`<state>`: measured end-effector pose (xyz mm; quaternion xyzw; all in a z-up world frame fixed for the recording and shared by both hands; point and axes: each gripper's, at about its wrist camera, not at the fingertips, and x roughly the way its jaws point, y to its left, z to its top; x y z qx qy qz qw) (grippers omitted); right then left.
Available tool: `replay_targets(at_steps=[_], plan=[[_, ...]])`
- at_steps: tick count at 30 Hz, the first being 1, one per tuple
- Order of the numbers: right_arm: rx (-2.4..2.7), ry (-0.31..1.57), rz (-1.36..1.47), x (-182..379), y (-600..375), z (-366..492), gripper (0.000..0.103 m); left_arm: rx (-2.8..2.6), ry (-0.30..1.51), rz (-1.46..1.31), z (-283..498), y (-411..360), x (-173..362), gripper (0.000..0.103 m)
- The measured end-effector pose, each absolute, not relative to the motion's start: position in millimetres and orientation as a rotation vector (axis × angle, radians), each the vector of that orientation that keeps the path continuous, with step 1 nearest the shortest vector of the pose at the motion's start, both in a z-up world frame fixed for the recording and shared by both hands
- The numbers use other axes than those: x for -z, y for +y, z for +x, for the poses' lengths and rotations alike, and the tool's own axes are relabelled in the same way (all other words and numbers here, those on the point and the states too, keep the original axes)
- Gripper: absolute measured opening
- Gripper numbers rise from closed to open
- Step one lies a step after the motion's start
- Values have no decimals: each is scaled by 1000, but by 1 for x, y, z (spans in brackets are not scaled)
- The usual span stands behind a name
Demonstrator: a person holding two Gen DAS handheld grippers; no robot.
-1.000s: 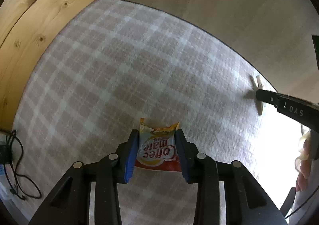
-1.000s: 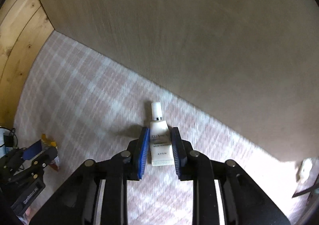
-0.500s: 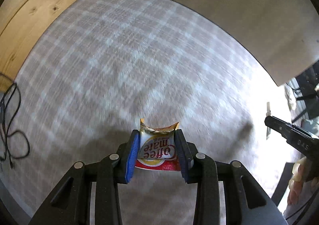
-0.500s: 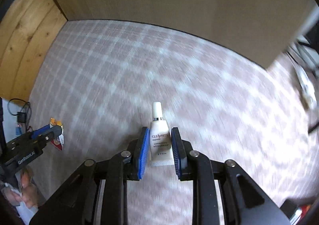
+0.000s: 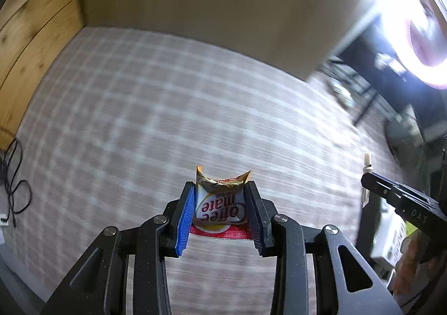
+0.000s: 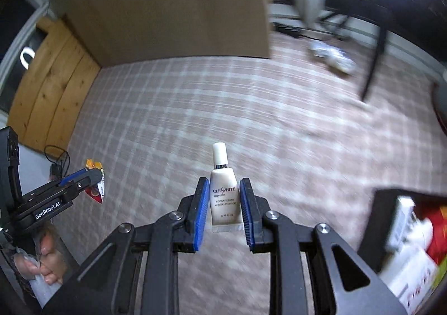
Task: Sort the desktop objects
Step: 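Carry the sachet and cream tube to the bin with both grippers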
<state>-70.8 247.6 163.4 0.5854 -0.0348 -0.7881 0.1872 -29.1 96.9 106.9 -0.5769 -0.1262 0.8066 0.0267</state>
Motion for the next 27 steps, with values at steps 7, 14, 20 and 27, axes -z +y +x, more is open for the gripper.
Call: replay_targets(at_steps=[7, 14, 20, 27], plan=[[2339, -221, 1638, -167, 350, -30, 22, -2370, -270, -1693, -58, 132, -141, 34], [2497, -338, 1671, -180, 449, 16, 22, -2235, -167, -1626, -9, 205, -180, 34], [2608, -422, 1713, -189, 539, 45, 22, -2118, -83, -1579, 12, 288, -194, 34], [2682, -474, 1773, -193, 614, 66, 22, -1991, 10, -1536, 41, 382, -198, 34]])
